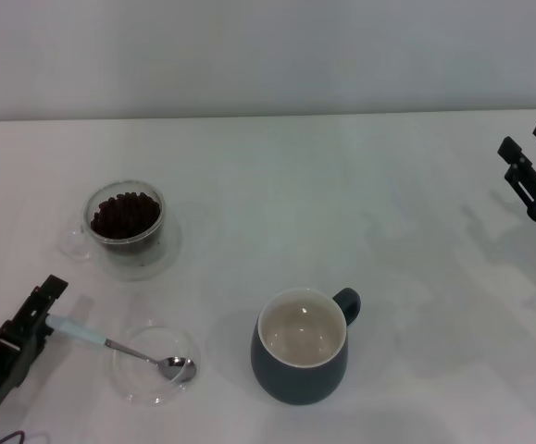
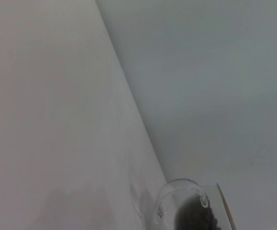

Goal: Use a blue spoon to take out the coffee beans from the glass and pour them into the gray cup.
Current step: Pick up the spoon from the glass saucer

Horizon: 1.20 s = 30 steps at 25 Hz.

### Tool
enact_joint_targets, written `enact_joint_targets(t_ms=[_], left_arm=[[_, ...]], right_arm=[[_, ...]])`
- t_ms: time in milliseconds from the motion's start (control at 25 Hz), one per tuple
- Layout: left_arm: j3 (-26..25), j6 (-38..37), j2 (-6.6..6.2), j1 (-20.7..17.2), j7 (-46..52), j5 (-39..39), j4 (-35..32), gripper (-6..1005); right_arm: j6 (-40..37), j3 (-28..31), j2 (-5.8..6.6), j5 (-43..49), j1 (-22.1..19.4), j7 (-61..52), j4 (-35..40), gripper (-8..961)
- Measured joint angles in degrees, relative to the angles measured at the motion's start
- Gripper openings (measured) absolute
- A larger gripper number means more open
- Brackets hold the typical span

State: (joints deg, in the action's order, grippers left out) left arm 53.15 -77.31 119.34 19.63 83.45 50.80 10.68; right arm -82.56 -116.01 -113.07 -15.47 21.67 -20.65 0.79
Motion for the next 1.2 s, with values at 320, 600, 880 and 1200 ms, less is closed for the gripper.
enact_joint_targets(t_ms=[320,600,880,1200], left_arm=[[1.3,1.2,0.02,0.6,0.0,1.0,-0.8,887],[1.6,1.3,0.14,0.9,-0.3,2.2,-1.3,887],[1.5,-0.3,0.43,-0.4,-3.6,2.6,-1.3,887],[1.6,-2.3,0.54,-0.9,-5.8,2.7,-1.3,888]], right_arm=[[0.5,0.2,-0.29,0.0,0.6,0.0,0.1,514],[1.4,0.2,-0.42,0.0,1.1,0.0,0.1,514],[2.8,0.8,-0.35,0.0,1.1,0.0,0.1,514],[3.2,0.8,-0.22,0.0,1.2,0.0,0.1,514]])
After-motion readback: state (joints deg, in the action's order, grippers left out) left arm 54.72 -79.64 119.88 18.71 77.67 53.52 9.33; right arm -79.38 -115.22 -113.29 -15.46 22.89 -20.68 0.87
